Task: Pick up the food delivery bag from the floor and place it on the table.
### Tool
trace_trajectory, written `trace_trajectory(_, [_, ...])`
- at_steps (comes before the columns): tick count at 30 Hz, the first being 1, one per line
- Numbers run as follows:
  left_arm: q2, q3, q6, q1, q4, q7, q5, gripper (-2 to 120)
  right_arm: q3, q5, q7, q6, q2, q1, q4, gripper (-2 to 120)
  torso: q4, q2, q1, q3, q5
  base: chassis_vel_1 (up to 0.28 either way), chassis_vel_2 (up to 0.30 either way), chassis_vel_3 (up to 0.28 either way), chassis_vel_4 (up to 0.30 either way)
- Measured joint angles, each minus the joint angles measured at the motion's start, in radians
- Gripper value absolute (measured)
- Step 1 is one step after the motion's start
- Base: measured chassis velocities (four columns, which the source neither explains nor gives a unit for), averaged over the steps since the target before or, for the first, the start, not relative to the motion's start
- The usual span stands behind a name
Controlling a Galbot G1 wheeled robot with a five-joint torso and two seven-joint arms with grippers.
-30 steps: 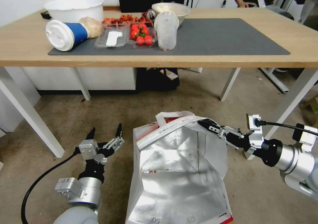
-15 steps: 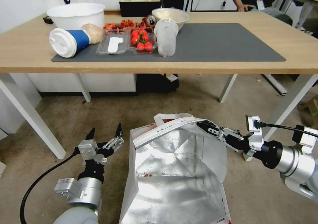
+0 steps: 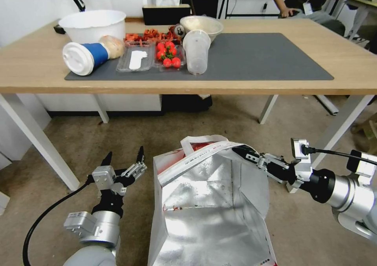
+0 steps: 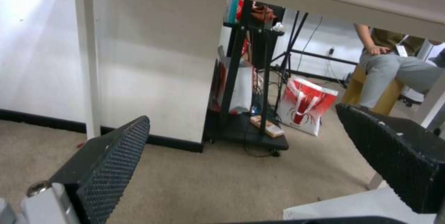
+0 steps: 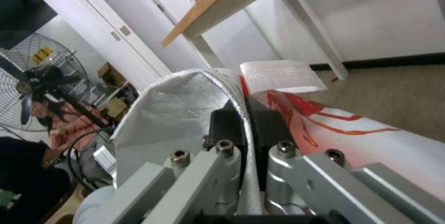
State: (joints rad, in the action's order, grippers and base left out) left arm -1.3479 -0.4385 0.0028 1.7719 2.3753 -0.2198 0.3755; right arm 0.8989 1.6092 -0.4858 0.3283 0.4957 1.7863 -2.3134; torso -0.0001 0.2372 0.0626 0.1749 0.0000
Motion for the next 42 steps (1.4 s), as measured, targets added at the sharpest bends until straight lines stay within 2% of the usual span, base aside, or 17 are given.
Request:
trace_trajectory(15, [-0.002, -0.001, -0.002, 0.001, -0.001, -0.003, -0.001, 100, 0.014, -0.010, -0.018, 0.002, -0.003, 0.012, 0.002, 0, 0.0000, 0.083, 0.025, 0.058, 0.0000, 0.000, 0.000, 0.000, 0.000])
trace_trajectory(42, [0.001, 0.001, -0.005, -0.002, -0.004, -0.006, -0.001, 100, 0.056, -0.026, -0.040, 0.003, 0.008, 0.049, 0.019, 0, 0.0000, 0.187, 0.059, 0.129, 0.0000, 0.000, 0.000, 0.000, 0.000])
